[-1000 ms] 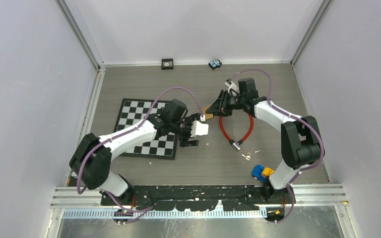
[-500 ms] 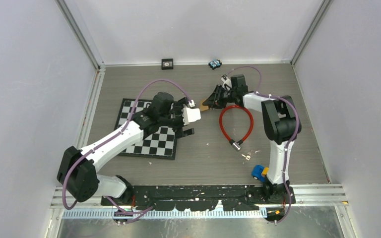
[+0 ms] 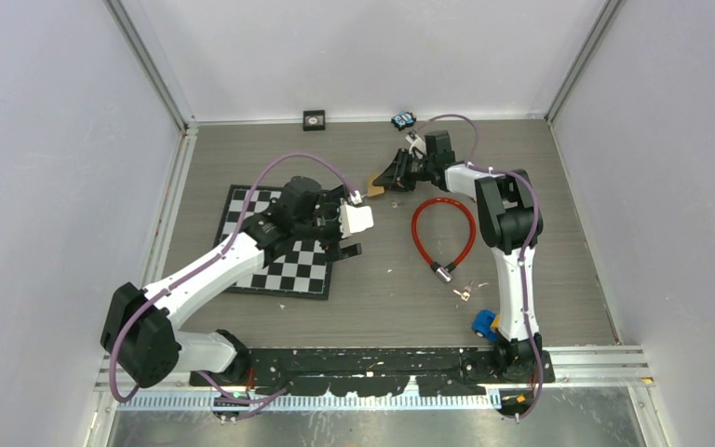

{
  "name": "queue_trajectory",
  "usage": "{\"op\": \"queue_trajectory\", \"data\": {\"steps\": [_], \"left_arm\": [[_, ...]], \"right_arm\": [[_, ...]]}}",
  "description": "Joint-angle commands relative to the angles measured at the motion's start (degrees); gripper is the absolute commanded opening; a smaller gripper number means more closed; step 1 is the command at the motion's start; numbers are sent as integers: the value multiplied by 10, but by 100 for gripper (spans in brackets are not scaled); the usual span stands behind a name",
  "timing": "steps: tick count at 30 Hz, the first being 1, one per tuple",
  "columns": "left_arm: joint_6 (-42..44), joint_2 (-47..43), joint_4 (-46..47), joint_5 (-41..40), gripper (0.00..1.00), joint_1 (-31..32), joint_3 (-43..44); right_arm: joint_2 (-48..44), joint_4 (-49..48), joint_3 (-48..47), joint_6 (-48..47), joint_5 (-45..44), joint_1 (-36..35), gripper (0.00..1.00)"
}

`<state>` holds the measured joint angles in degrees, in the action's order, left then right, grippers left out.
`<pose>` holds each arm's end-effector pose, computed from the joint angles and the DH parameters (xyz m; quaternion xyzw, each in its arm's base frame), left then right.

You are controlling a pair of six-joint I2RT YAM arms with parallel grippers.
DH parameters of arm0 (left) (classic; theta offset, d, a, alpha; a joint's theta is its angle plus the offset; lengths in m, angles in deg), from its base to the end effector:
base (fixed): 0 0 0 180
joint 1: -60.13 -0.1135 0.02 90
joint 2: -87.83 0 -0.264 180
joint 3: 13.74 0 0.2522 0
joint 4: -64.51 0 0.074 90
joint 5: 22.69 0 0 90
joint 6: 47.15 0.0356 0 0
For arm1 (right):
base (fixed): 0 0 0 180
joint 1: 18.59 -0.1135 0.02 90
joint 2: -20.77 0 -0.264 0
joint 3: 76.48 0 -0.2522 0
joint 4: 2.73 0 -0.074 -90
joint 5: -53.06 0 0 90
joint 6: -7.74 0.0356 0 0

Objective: Unlock with the key

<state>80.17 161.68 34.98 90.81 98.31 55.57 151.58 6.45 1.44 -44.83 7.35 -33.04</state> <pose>0.2163 -0.1881 0.2874 0.6049 0.6253 -0.1833 0.4577 0.4704 0.1469 0.1310 0.0036 0.8485 0.4824 0.2176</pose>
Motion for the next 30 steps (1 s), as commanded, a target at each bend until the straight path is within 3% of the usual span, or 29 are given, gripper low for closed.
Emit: {"op": "queue_trajectory", "data": {"steps": [1,6,18,21,30], "left_arm": [[2,-18,23,1,100,-1,-6],[3,-16,23,5,100,-1,-7],[3,-17,19,12,100,-1,-13],[3,-17,18,14,100,-2,-13],[1,-17,18,16,100,-2,-12]], "right_arm": [[9,-28,-33,-3,33,15,17],[20,-32,-41,10,45,28,33],[31,-10,-50,0,46,34,54],[25,23,-56,-33,31,34,60],[-33,143,-54,-161,-68,28,66]]}}
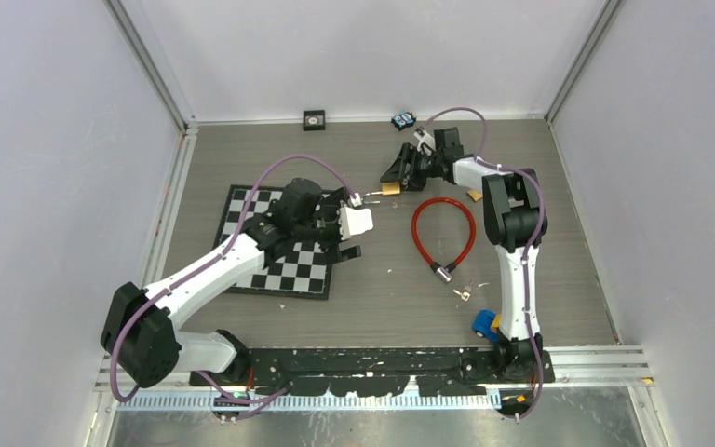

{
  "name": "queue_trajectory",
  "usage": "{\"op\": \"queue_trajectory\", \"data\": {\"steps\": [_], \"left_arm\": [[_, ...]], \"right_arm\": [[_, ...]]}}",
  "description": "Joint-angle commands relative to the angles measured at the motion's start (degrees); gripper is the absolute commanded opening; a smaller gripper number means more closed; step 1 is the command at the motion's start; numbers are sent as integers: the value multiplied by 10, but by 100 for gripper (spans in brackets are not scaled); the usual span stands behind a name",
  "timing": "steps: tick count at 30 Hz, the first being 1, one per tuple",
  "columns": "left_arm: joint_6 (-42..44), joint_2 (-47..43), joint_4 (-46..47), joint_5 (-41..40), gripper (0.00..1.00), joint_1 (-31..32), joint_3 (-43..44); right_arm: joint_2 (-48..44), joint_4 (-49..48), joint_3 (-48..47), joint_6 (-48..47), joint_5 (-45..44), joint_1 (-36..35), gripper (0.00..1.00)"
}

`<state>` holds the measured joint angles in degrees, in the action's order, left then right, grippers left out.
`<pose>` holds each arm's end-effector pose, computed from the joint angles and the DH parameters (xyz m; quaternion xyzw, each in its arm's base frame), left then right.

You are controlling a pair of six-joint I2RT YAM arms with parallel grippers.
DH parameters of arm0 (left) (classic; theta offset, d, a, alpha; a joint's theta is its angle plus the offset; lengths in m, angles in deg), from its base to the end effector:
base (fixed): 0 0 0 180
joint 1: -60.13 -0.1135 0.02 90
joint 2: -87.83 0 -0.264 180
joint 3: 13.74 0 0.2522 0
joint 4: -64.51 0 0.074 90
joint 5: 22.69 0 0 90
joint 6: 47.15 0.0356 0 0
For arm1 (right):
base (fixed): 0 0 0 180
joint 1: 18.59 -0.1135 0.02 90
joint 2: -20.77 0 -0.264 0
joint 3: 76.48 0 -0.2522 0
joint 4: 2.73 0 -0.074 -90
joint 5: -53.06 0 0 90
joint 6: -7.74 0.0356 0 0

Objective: Unlock with the key

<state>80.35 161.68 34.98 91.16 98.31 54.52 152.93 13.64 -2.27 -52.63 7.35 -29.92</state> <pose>0.2149 -0.1873 0.2812 0.6079 0.6273 -0.1861 0.4498 0.4817 0.1219 0.1297 -0.0142 0.8618 0.4534 0.2270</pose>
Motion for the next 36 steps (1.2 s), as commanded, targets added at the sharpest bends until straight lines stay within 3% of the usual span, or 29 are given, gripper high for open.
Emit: {"op": "queue_trajectory", "data": {"steps": [1,13,21,26,36], "left_arm": [[-2,-18,18,13,100,-1,-2],[0,-25,19,13,100,-2,-8],[4,-27,17,8,100,-2,-11],[-14,-30,18,-10,100,-1,-11],[-96,-42,17,-76,100,-12,-4]], "right_arm": [[-53,82,-16,-93,-81,-5,66],[-45,191,-70,-169,-182,-26,72],[-61,209,-87,-221,-228,-31,73],[-122,201,-55,-276,-247,-31,73],[-326,199,95,-372,-331,-26,76]]}}
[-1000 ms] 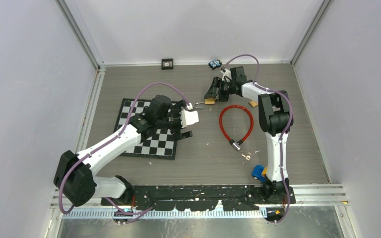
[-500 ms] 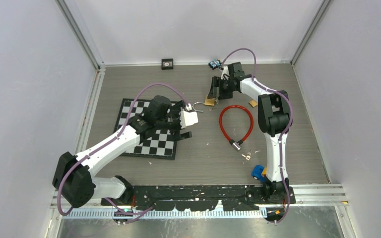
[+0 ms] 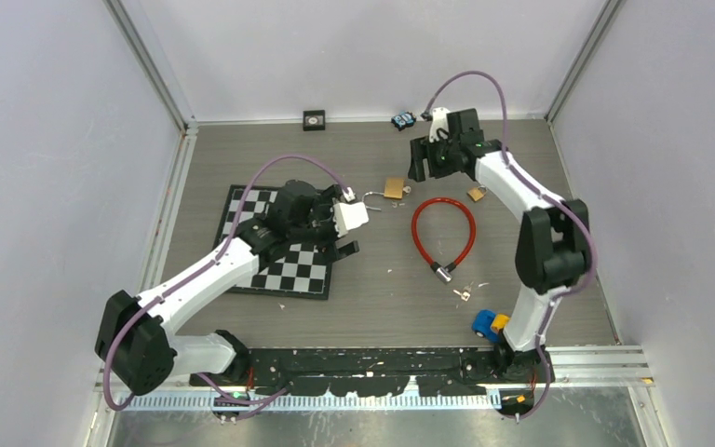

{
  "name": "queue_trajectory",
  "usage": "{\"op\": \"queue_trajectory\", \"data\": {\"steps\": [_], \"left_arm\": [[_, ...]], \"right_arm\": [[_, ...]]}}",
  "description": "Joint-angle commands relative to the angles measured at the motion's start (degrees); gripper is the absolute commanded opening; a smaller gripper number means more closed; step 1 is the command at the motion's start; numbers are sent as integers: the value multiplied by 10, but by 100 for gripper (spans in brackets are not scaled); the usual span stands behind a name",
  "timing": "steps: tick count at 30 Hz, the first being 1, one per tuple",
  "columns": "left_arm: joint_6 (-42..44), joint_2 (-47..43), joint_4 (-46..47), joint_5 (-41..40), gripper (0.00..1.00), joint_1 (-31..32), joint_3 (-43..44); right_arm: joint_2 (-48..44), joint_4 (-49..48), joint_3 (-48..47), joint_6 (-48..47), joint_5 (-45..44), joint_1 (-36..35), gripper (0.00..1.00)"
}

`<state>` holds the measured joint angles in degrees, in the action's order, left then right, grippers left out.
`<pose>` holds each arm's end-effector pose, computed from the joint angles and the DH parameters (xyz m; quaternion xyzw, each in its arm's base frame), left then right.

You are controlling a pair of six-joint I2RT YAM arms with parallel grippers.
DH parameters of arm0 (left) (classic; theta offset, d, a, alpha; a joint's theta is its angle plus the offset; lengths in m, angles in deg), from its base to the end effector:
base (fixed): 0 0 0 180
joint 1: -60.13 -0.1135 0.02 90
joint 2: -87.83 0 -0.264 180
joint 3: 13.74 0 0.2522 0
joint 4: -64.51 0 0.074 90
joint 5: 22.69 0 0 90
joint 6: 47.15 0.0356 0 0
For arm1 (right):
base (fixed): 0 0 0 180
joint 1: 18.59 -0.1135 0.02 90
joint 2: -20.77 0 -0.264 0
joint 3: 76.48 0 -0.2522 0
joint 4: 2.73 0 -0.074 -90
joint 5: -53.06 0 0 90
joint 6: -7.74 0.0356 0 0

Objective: Unlock with the key

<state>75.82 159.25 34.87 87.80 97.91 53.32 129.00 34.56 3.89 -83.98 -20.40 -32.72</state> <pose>0.2108 -0.1791 0.2845 0.5711 0.6601 -0.1763 0.4550 0.4118 0.1141 0.2489 -0.1800 0.9010 0.1727 0.3550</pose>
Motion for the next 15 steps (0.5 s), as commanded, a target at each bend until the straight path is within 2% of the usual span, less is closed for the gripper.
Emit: {"op": "queue_trajectory", "data": {"steps": [1,2,3,4,9,12,15], "left_arm": [[-63,-17,14,-57,100,-9,14],[-72,-104,6,-70,100,-10,21],[-75,-26,-11,-82,100,-11,29],[-76,-14,-26,-89,98,-11,38],[-87,-3,-89,-125,98,-13,65],[-101,-7,-107,-152,98,-13,64],[-106,-19,-118,-170,98,-13,49]], "right_arm": [[-107,-1,47,-66,-65,5,77],[-127,8,58,-72,-76,9,78],[-145,19,68,-76,-89,14,79],[-164,32,80,-78,-100,20,81],[-268,85,145,-96,-125,57,87],[-330,110,189,-121,-137,60,96],[-383,125,231,-126,-133,60,98]]}}
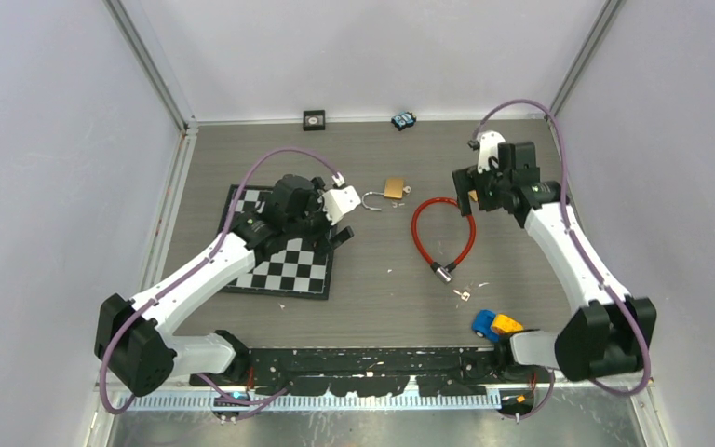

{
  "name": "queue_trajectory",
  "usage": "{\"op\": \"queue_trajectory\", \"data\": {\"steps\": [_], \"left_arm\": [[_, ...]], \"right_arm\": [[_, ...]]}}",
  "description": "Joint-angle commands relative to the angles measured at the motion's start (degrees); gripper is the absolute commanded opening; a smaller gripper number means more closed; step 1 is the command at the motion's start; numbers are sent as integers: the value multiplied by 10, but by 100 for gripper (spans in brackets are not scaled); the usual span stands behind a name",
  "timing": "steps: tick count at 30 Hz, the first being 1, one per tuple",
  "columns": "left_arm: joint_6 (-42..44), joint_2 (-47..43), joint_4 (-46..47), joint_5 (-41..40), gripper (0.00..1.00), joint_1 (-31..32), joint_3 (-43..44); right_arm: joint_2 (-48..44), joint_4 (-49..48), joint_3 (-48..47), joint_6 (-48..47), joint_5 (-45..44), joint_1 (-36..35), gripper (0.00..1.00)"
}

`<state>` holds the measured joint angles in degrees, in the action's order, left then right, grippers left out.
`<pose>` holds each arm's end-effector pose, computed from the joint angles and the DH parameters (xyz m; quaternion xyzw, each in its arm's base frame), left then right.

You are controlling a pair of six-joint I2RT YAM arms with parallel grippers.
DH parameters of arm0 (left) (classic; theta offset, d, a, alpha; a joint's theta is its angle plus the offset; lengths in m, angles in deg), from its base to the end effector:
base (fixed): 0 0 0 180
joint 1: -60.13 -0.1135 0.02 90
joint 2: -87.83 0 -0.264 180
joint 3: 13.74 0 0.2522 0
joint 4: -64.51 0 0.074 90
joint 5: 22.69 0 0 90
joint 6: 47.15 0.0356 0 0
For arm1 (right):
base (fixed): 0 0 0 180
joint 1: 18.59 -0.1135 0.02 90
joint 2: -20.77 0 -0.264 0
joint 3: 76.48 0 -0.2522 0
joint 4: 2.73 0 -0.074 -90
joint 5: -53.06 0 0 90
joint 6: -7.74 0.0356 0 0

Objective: Unlock with the key

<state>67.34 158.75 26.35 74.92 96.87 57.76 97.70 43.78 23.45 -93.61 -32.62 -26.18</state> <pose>0.2155 -0.1668 0.2989 0.4811 0.7555 -0.1062 0.4318 0.2888 0.0412 0.3093 -0.1657 0.9027 0.0216 0.3964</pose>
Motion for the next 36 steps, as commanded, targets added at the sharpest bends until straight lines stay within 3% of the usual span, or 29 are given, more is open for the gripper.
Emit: {"op": "queue_trajectory", "data": {"steps": [1,6,13,23,33,36], "left_arm": [[-23,-21,-35,-45,98,-2,-3],[-30,-60,-43,-45,98,-4,-37],[-2,-99,-53,-48,98,-10,-69],[18,-117,-60,-19,98,-10,-90],[19,-110,-45,4,98,-10,-100],[20,-106,-43,4,98,-10,-100]], "right_arm": [[-84,37,46,-32,-7,-5,98],[-114,114,84,-102,93,-5,97],[-107,206,132,-196,186,-9,82],[-104,180,224,-230,113,-69,66],[-21,104,245,-221,25,-133,59],[12,104,232,-228,22,-138,47]]}}
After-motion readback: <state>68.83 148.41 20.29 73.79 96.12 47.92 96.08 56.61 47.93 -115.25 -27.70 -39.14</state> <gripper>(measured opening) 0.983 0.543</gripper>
